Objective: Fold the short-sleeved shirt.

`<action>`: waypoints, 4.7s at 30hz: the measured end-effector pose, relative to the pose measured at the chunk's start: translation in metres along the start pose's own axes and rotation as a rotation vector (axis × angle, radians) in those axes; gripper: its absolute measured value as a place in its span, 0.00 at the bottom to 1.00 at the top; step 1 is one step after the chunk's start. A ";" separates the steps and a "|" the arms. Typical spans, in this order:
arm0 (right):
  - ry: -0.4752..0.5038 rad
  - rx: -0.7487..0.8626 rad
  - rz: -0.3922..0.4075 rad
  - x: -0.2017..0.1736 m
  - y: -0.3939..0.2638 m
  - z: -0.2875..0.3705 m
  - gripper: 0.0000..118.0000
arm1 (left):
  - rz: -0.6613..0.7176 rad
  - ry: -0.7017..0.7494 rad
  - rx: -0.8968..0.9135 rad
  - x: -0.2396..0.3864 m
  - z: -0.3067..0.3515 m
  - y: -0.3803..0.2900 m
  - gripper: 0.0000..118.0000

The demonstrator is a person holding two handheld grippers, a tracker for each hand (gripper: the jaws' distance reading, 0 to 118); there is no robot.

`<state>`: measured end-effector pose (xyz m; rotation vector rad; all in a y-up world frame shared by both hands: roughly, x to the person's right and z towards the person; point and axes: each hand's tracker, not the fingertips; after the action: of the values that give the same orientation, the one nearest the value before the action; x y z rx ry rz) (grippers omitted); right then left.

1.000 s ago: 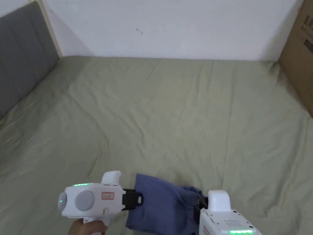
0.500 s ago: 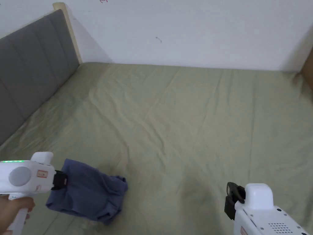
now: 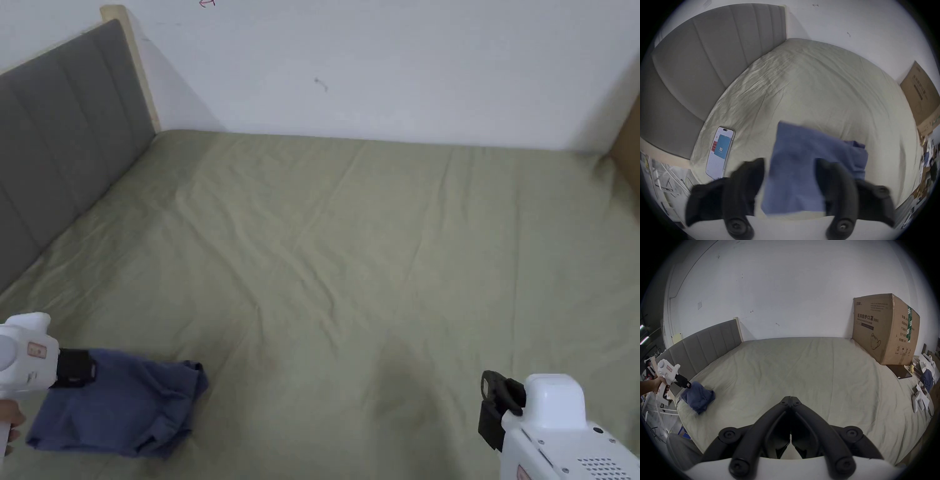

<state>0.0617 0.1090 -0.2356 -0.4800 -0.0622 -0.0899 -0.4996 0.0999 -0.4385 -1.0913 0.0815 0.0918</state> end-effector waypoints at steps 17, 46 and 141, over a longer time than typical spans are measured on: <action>-0.107 0.288 0.026 0.021 0.085 0.105 0.00 | -0.194 -0.068 0.739 0.135 0.216 -0.035 0.83; -0.192 0.468 0.058 0.046 0.110 0.169 0.00 | -0.237 -0.286 1.071 0.289 0.243 -0.148 0.00; -0.203 0.470 0.058 0.054 0.105 0.162 1.00 | -0.179 -0.275 1.094 0.279 0.241 -0.141 1.00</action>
<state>0.1195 0.2729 -0.1356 -0.0199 -0.2623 0.0318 -0.2010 0.2592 -0.2348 0.0157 -0.2001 0.0236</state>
